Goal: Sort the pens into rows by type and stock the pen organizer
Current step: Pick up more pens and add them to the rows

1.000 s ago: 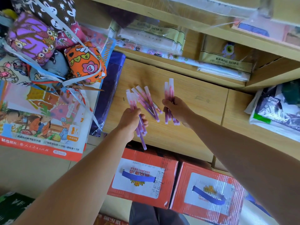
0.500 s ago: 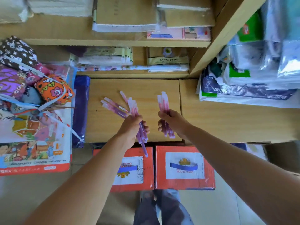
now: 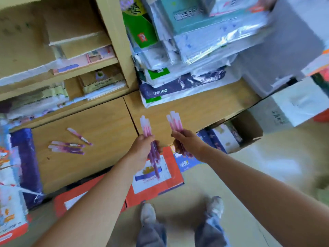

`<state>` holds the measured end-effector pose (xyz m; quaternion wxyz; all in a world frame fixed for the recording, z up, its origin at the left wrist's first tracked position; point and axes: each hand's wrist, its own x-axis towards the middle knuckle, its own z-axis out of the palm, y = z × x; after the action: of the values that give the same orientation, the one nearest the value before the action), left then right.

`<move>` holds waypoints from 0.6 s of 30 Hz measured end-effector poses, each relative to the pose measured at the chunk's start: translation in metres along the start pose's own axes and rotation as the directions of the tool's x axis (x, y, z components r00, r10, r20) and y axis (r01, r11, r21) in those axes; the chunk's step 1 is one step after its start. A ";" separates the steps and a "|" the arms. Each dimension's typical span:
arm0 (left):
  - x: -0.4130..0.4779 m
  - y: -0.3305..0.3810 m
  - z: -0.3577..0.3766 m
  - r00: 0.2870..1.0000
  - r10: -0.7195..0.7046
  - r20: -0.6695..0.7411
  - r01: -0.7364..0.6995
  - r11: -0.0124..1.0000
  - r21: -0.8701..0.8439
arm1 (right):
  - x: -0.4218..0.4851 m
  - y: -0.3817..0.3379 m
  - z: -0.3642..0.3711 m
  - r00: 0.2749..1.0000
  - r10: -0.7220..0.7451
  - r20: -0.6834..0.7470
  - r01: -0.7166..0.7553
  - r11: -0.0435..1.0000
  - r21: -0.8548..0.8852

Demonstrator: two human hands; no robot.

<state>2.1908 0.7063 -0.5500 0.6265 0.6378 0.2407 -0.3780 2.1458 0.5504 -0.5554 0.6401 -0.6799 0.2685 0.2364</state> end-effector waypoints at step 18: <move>-0.032 0.033 0.435 0.967 -0.002 0.256 -0.067 0.963 0.260 | -0.118 0.044 -0.409 0.962 0.053 -0.266 -0.058 0.998 -0.013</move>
<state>2.1191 0.2814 -0.4738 0.5668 0.6665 0.0949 -0.4748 2.0190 0.1483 -0.4815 0.5845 -0.7042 0.3685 0.1635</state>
